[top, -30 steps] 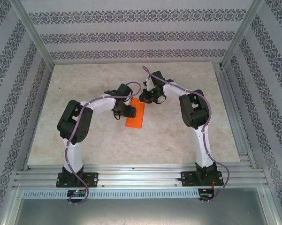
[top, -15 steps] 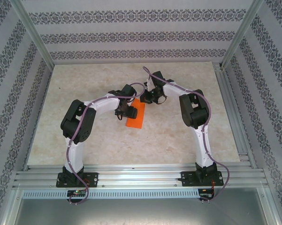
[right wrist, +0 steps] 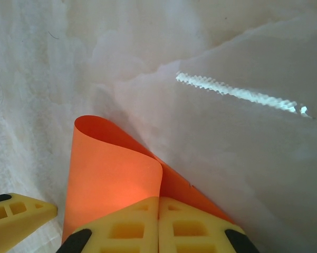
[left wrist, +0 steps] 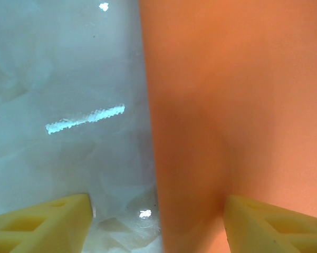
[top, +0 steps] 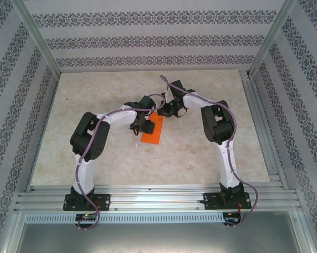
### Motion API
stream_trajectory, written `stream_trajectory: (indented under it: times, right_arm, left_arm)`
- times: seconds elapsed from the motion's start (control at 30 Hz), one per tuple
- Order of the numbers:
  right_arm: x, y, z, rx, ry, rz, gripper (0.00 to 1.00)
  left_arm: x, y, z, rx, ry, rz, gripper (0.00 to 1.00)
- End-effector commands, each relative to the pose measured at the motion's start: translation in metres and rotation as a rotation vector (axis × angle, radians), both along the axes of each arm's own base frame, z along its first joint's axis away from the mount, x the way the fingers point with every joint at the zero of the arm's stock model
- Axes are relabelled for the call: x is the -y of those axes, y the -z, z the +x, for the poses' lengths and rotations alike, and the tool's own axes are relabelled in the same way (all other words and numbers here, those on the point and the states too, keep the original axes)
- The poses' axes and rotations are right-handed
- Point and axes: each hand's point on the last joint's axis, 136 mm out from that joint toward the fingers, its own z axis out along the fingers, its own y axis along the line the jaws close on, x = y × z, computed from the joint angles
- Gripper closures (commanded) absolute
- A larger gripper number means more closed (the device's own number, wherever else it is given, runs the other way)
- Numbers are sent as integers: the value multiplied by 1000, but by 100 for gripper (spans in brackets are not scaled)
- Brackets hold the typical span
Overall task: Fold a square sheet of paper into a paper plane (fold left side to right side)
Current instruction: First fold in half a square sheet of paper at the center of the table.
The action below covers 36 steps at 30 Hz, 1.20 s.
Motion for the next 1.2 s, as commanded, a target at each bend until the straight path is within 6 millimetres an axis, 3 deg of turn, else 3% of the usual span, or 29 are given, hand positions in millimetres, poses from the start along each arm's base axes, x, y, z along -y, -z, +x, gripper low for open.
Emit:
stream_trajectory:
  times: [0.0,0.27,0.43,0.7,0.87,0.97,1.17]
  right_arm:
    - [5,6,7,12,1,-19,93]
    - [5,6,8,11,2,-20,91]
    - [9,-6,13,33,10,-24,84]
    - [27,-26,28,72,47,-48,72]
    - [54,-44,35,115,100,-105,62]
    - [64,-55,29,132,116,-119,62]
    - [45,-48,-5,96,102,-74,69]
  left_arm:
    - [0,41,-28,-120,26,55,32]
    - [2,53,-40,-145,38,87,32]
    - [-4,60,-45,-165,30,124,35]
    - [-4,65,-53,-193,7,113,38]
    - [-4,70,-55,-207,2,110,39]
    - [-3,70,-55,-204,1,109,41]
    - [-2,68,-53,-198,-4,101,44]
